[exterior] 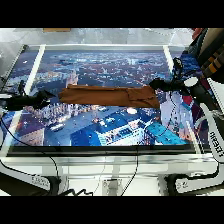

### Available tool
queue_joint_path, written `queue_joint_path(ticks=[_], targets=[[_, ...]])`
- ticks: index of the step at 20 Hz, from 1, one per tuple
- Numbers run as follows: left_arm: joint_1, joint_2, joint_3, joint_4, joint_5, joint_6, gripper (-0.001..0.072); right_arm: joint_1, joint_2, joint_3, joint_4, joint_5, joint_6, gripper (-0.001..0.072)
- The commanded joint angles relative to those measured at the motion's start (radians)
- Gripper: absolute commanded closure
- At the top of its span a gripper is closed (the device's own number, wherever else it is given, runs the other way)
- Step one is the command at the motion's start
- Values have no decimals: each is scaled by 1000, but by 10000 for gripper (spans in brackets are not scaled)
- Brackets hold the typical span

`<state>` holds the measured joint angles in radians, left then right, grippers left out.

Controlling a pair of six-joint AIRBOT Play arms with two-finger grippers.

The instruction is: Fold the clothes and pants, and hang the long-sleeved shirts on hangers.

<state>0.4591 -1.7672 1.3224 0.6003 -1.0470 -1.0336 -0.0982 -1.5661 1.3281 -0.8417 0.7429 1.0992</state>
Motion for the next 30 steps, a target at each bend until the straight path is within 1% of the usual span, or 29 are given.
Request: queue_joint_path(ticks=[1, 4, 8, 11, 12, 13, 14, 15, 16, 17, 18, 20, 21, 22, 23, 24, 25, 28, 30], targets=[[-32, -57, 1, -74, 37, 59, -13, 6, 2, 1, 14, 2, 0, 158], [-83, -90, 1, -75, 94, 78, -13, 18, 2, 1, 16, 1, -1, 158], [-146, -114, 2, -74, 168, 81, -13, 31, 2, 1, 26, 3, -1, 158], [-183, -115, 19, -74, 244, 81, 12, 40, 3, 1, 27, 4, -1, 158], [-193, -115, 29, -75, 264, 81, 104, 47, 3, 1, 27, 5, -1, 158], [-205, -115, 42, -74, 284, 82, 156, 55, 3, 2, 26, 6, -1, 158], [-218, -115, 53, -73, 308, 82, 164, 65, 3, 2, 26, 5, -3, 158], [-232, -115, 64, -70, 339, 82, 254, 76, 3, 3, 26, 6, -19, 158], [-245, -115, 70, -71, 375, 81, 439, 86, 3, 6, 24, 7, -32, 158], [-257, -115, 74, -71, 411, 82, 665, 95, 3, 14, 21, 11, -47, 158], [-267, -114, 76, -71, 439, 84, 698, 100, 3, 26, 19, 16, -46, 159], [-277, -103, 76, -70, 451, 85, 697, 101, 3, 58, 20, 38, -45, 160], [-278, -89, 76, -71, 443, 107, 698, 104, 3, 75, 27, 39, -45, 182], [-278, -68, 76, -71, 426, 163, 698, 106, 3, 94, 31, 39, -43, 409], [-278, -38, 76, -70, 399, 232, 699, 113, 3, 109, 38, 34, -41, 710], [-278, -4, 76, -70, 374, 280, 698, 126, 3, 117, 58, 14, -37, 700], [-278, 39, 76, -71, 352, 310, 699, 143, 3, 118, 78, -12, -38, 700], [-278, 177, 76, -53, 289, 346, 698, 222, -1, 118, 82, -81, -28, 701], [-278, 270, 76, -5, 226, 345, 698, 291, -5, 118, 59, -103, 21, 702]])
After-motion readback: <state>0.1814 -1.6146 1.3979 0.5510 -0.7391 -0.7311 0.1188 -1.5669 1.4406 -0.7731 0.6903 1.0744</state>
